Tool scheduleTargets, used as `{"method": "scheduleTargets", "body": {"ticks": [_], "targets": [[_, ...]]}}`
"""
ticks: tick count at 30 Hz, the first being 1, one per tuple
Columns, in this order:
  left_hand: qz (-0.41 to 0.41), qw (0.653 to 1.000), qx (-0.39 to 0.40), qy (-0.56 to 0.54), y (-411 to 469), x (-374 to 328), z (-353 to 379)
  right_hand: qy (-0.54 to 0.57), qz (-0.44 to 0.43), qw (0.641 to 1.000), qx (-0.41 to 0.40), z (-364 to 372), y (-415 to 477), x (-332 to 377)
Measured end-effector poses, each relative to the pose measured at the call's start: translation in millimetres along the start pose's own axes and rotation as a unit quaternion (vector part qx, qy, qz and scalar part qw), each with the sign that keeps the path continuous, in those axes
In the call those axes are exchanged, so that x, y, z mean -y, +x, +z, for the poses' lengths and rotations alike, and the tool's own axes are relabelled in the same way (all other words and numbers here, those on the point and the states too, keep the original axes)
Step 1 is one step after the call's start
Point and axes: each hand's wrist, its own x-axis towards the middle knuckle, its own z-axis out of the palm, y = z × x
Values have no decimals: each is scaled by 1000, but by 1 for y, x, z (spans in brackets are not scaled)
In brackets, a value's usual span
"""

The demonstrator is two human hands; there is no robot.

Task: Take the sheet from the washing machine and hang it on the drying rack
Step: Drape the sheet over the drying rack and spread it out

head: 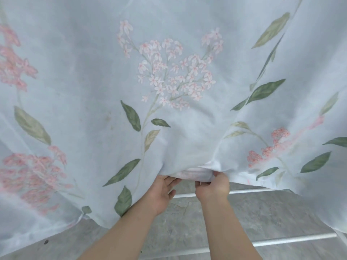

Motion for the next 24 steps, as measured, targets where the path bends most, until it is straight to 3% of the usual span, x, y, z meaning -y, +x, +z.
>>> {"method": "scheduleTargets", "body": {"ticks": [4, 7, 10, 12, 14, 15, 16, 18, 24], "targets": [[1, 987, 21, -162, 2, -6, -2, 17, -42, 998, -43, -11, 27, 29], [51, 970, 48, -234, 1, -19, -6, -189, -101, 969, -126, -17, 28, 50], [81, 958, 67, -265, -2, -32, -8, -307, -129, 920, -209, -18, 16, 63], [88, 959, 40, -268, -1, -35, -10, -355, -131, 893, -242, -17, 15, 72], [92, 957, 2, -275, 0, -36, -11, -268, -128, 920, -256, -15, 10, 74], [96, 957, -15, -275, 1, -36, -12, -113, -87, 964, -224, -15, 8, 73], [99, 956, -25, -274, 3, -35, -13, -3, -66, 984, -164, -14, 6, 71], [99, 956, -27, -274, 7, -36, -16, 97, -56, 990, -89, -13, -9, 58], [101, 957, -50, -268, 18, -36, -33, -74, 25, 994, -74, -11, -10, 39]]}}
